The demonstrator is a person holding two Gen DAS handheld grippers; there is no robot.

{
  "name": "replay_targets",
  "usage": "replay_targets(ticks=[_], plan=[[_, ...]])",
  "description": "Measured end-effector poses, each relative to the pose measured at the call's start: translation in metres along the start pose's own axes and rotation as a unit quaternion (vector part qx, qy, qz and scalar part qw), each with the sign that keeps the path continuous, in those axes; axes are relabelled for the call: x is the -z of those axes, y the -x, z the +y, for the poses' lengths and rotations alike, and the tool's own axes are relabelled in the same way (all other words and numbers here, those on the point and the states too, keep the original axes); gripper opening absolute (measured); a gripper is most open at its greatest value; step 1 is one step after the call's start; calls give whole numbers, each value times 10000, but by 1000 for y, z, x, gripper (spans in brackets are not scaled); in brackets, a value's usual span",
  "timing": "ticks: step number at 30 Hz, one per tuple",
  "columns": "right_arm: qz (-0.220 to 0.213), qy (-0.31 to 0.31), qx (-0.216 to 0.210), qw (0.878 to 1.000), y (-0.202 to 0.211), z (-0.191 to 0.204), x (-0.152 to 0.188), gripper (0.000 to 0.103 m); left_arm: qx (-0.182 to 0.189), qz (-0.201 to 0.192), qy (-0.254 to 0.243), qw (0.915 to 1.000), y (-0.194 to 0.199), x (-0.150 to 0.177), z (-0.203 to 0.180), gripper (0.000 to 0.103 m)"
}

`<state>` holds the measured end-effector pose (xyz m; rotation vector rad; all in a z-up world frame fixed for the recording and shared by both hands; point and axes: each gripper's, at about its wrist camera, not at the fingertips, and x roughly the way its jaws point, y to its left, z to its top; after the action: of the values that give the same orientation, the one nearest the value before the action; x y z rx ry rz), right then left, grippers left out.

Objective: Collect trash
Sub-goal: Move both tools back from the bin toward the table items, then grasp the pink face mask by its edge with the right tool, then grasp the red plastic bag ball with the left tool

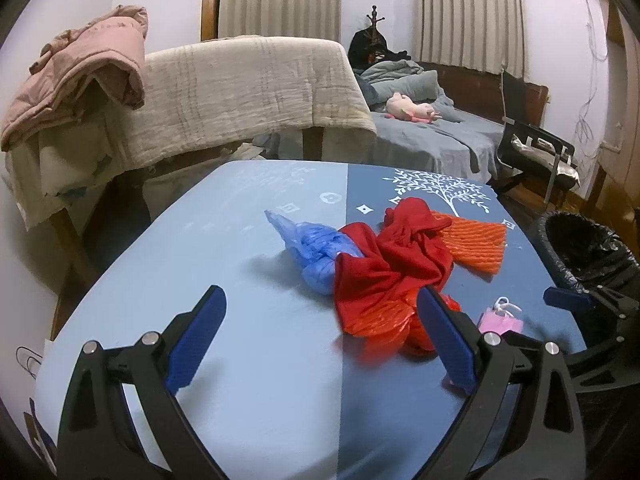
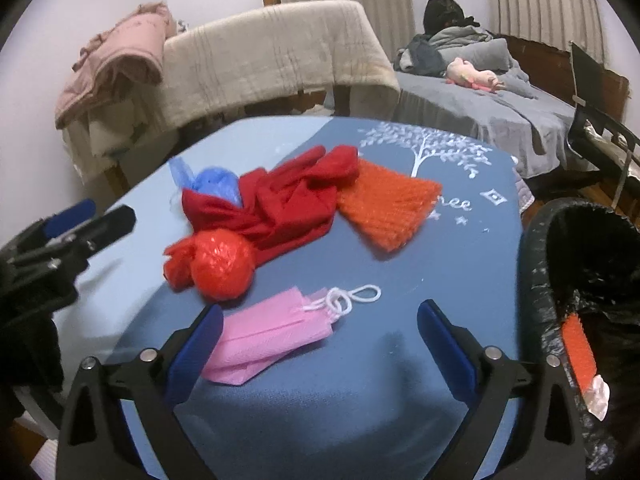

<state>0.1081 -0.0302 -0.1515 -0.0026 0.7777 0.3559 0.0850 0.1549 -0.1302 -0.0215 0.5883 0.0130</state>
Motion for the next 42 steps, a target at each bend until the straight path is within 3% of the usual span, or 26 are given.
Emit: replay_targets(ticks=[7, 14, 18, 24, 36, 42], plan=[[357, 57, -182, 9992, -13, 3, 2, 73, 12, 24, -12, 10000, -1, 1, 1, 93], [551, 126, -635, 9964, -19, 8, 5, 26, 54, 80, -61, 9999, -2, 2, -4, 88], [484, 97, -735, 9961, -16, 7, 3, 11, 146, 131, -70, 9998, -3, 2, -10, 85], [339, 53, -604, 9976, -8, -4, -3, 7, 323, 189, -91, 9993, -6, 1, -23, 81], [62, -204, -312, 9993, 6, -36, -17, 7, 725, 626, -263, 9951, -28, 6, -58, 64], [28, -167, -321, 9993, 7, -38, -17, 7, 707, 849, -284, 9935, -42, 10, -68, 54]])
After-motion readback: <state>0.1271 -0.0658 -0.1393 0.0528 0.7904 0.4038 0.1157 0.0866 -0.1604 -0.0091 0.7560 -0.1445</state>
